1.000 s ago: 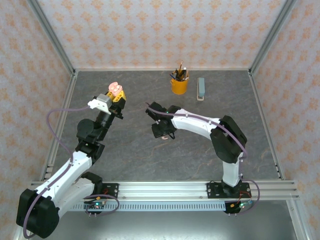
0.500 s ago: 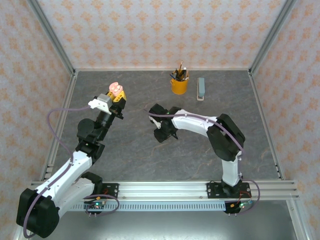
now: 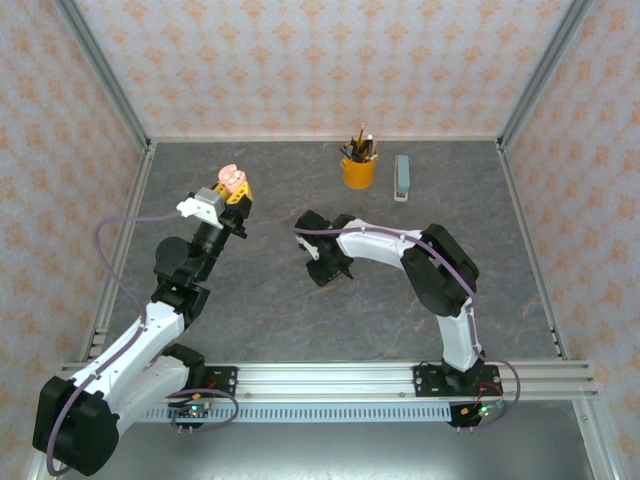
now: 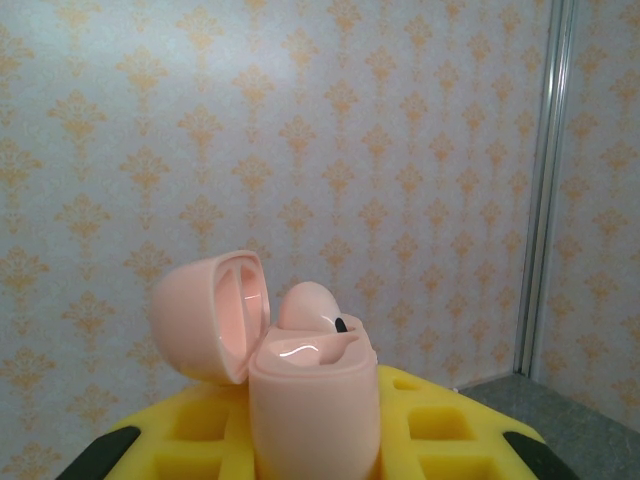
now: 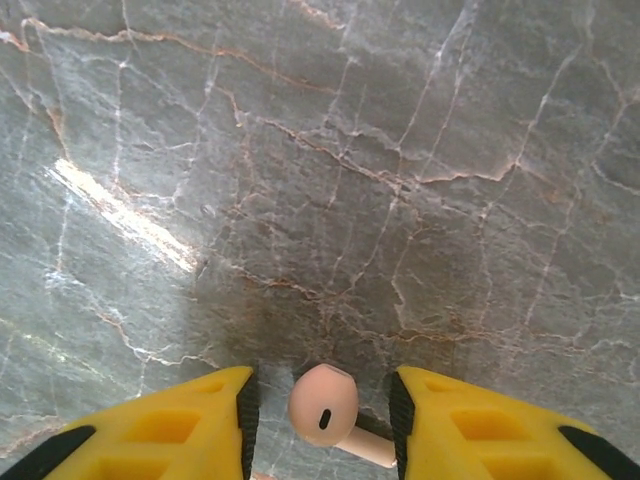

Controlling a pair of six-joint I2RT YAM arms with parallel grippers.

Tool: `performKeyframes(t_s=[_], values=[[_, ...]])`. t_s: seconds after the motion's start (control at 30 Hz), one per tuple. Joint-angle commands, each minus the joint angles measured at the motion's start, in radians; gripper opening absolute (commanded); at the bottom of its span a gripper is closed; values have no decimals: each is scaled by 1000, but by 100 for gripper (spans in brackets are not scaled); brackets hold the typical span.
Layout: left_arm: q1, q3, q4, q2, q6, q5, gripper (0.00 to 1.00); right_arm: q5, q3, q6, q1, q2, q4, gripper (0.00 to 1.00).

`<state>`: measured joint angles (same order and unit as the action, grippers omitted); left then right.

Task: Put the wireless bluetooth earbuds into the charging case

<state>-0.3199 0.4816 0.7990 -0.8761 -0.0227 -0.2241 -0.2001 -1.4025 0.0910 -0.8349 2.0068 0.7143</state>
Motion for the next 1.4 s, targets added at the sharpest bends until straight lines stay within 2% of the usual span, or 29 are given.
performKeyframes(t_s=[0.0,0.17,0.37,0.53,1.0,1.37], values=[[7,22,16,-4,0,-3,0,21,-13,8,5,30,17,38],[7,20,18,-6,4,-6,0,39,-13,7,5,38,27,32],[7,20,17,-7,6,-7,0,59,-5,-9,5,36,27,20],[7,20,13,-9,7,-11,0,60,12,-43,8,2,-7,15],[7,9,-3,-24,10,-59,0,-9,121,-201,82,-259,-197,13],[8,-2,-14,-46,21,-110,0,-42,140,-260,120,-461,-294,13]])
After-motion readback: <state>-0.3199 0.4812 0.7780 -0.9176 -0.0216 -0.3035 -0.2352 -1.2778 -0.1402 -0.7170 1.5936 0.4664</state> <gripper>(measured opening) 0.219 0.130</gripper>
